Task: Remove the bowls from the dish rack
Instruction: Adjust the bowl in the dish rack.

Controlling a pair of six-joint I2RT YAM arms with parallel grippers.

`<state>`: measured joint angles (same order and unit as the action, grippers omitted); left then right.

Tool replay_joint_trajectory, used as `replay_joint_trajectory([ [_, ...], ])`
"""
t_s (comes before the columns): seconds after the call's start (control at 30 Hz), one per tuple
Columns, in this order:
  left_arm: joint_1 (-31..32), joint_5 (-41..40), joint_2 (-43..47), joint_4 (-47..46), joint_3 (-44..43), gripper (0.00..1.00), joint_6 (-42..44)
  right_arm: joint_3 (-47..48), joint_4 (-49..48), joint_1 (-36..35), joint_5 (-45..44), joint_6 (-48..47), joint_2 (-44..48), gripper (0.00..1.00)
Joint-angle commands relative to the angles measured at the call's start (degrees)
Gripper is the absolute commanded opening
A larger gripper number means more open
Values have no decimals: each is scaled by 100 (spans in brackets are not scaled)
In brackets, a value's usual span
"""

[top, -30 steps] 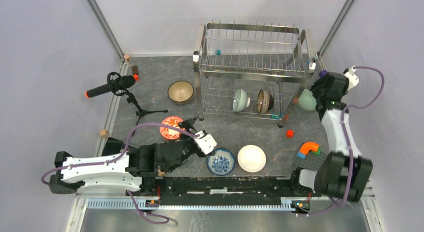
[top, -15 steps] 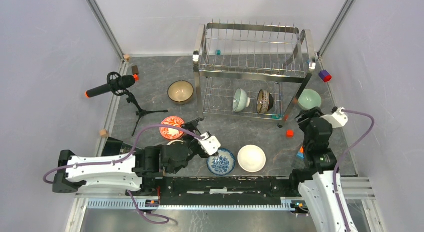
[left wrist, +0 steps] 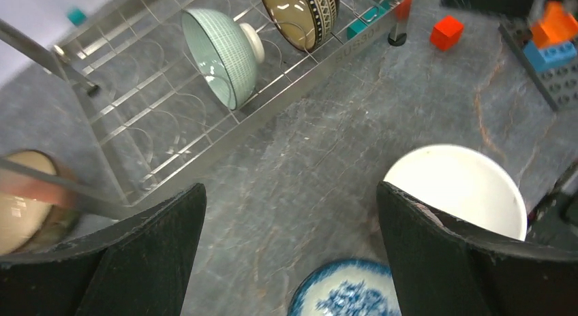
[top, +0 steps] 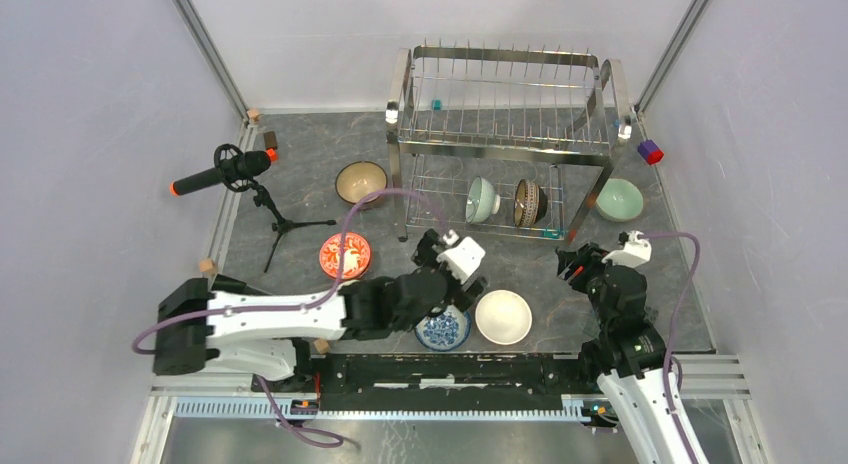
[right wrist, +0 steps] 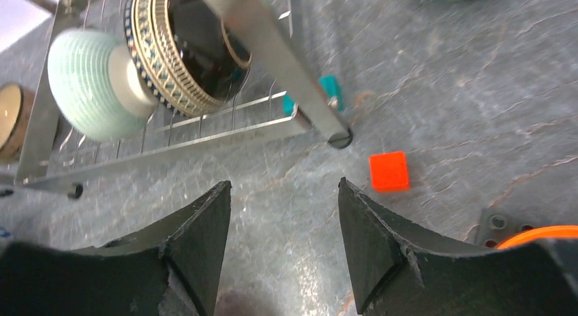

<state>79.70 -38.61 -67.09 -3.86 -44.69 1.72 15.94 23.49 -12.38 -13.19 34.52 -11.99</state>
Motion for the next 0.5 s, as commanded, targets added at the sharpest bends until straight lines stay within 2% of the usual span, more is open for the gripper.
replay_joint_trajectory([
  [0.0,-713,748,-794,-441,-671,100,-1683,-200,-41,-157,680,-278,263,64],
  [0.17,-1418,1344,-1367,-991,-871,100,-2060,-536,-376,-339,1121,-205,497,64],
  [0.47,-2199,1479,-2086,-2830,-404,99,-2738,-703,-468,-682,1169,-258,878,63],
])
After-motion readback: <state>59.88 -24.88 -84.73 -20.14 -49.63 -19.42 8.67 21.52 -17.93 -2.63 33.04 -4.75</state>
